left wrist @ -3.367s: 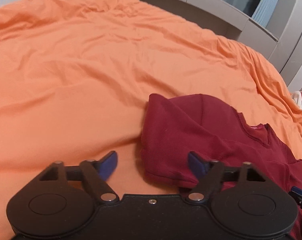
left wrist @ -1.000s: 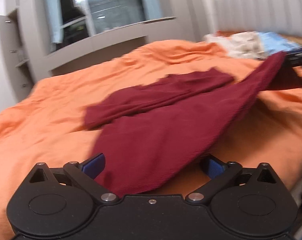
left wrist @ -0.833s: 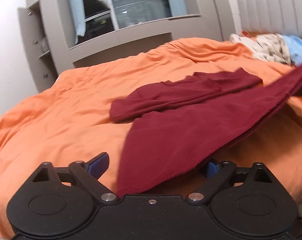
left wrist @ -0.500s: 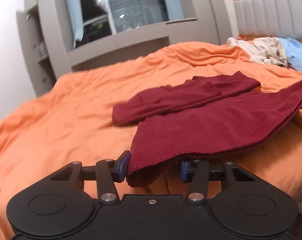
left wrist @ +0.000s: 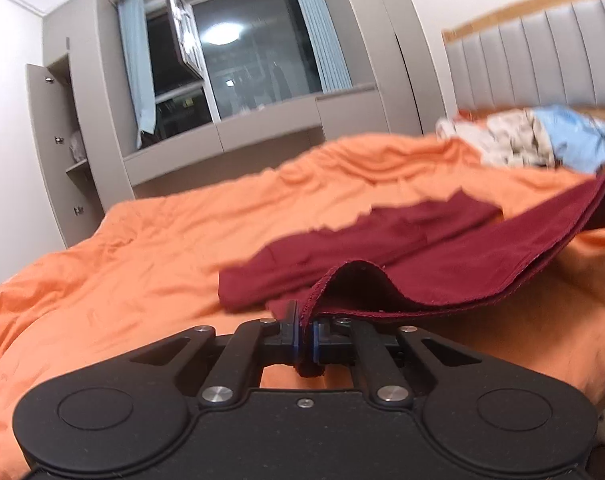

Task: Fold small clothes
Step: 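Grasp the sweater hem with the right gripper while the left gripper grasps it too, then lift the held hem with both grippers and fold it over toward the collar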

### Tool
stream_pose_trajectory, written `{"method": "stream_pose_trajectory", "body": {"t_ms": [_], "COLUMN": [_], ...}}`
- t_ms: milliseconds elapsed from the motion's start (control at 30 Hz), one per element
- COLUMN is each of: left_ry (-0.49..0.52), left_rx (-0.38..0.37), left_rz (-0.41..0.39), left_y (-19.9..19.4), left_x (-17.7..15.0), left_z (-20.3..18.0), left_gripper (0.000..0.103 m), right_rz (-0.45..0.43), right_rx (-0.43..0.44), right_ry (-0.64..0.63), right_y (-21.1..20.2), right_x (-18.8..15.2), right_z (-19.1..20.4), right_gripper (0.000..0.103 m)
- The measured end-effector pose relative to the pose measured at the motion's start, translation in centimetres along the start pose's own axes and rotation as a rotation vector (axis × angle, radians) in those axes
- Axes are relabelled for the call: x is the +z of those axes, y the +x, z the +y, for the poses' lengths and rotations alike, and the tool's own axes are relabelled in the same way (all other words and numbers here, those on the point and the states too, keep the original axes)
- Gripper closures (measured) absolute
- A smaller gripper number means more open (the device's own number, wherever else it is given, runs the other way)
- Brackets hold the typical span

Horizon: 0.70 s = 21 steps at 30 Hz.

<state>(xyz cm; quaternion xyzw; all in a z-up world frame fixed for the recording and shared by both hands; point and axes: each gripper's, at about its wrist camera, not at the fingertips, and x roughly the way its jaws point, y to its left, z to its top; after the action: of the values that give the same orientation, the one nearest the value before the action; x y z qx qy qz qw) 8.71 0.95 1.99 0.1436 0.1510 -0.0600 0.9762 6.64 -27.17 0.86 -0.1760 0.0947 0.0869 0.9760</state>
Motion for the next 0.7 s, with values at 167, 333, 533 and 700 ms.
{"method": "stream_pose_trajectory", "body": {"t_ms": [167, 333, 533, 700], "left_ry": [-0.070, -0.102, -0.252, -0.256], "left_rx": [0.005, 0.003, -0.033, -0.048], "left_rz": [-0.057, -0.123, -0.195, -0.232], "left_y": [-1.8, -5.3, -10.7, -12.4], "left_x": [0.5, 1.3, 3.7, 5.2], "left_z": [0.6, 1.1, 2.5, 2.7], "left_gripper": [0.098, 0.098, 0.098, 0.098], "right_rz": [-0.061, -0.133, -0.259, -0.284], "right_rx": [-0.039, 0.007, 0.053, 0.034], "right_ry": [0.015, 0.111, 0.154, 0.102], "right_y": [-1.9, -5.3, -9.7, -9.6], "right_x": [0.5, 2.4, 5.3, 5.8], "right_z": [-0.5, -2.7, -4.6, -4.6], "right_gripper": [0.097, 0.097, 0.097, 0.097]}}
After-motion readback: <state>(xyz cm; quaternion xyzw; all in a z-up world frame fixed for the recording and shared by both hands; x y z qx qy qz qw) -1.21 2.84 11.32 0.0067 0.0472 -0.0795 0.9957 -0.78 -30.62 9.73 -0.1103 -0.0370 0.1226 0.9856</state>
